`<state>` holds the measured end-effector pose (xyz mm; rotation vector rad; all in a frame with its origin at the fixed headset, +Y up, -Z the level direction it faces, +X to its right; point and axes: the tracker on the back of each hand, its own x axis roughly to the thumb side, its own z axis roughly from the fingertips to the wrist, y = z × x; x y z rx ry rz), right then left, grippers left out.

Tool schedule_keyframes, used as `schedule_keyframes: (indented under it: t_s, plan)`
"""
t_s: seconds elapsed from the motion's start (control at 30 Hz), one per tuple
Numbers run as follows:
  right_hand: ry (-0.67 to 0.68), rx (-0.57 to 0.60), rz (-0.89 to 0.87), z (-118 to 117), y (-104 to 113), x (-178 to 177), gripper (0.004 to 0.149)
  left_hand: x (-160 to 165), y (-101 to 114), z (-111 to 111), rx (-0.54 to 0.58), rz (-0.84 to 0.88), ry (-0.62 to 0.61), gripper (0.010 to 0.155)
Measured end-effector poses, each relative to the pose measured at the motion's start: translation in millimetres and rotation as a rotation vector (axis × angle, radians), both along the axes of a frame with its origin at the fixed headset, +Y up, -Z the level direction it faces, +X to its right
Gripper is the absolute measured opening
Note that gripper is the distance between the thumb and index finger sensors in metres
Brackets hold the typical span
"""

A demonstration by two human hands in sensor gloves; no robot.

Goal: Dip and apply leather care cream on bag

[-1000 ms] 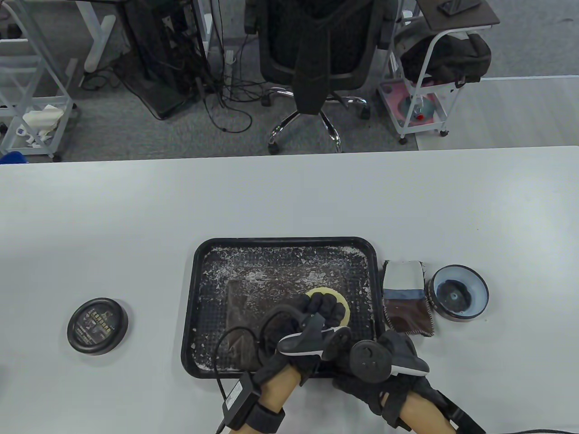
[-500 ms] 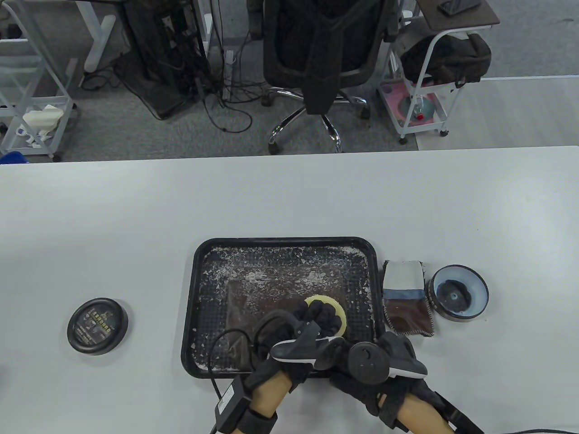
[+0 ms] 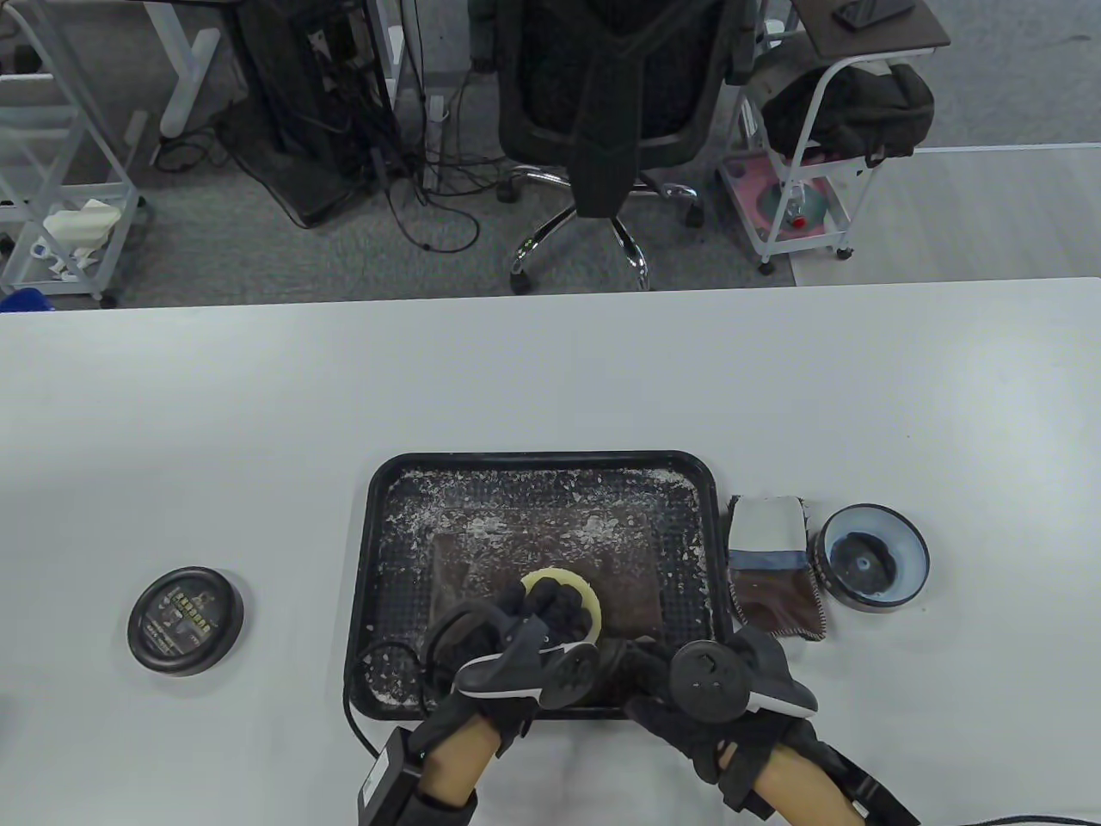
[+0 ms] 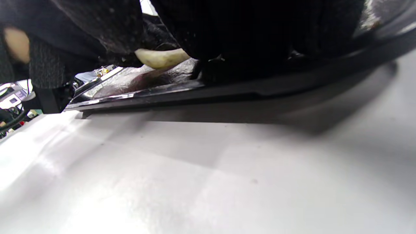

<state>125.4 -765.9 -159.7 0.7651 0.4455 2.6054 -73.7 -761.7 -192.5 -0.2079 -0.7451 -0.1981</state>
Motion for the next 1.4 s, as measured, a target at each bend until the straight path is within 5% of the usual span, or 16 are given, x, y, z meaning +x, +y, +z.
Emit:
schedule_keyframes:
  t_s: [0.9,1.4]
  plan:
    - [-0.023,-0.024,-0.063,-5,0,4,0.062,-124,6,13,-0.075,0.094,0.307,0.054]
    - [-0.025,-0.073,-0.214,-10,-5,13,0.063,-118,9,18,-0.045,0.099,0.303,0.055]
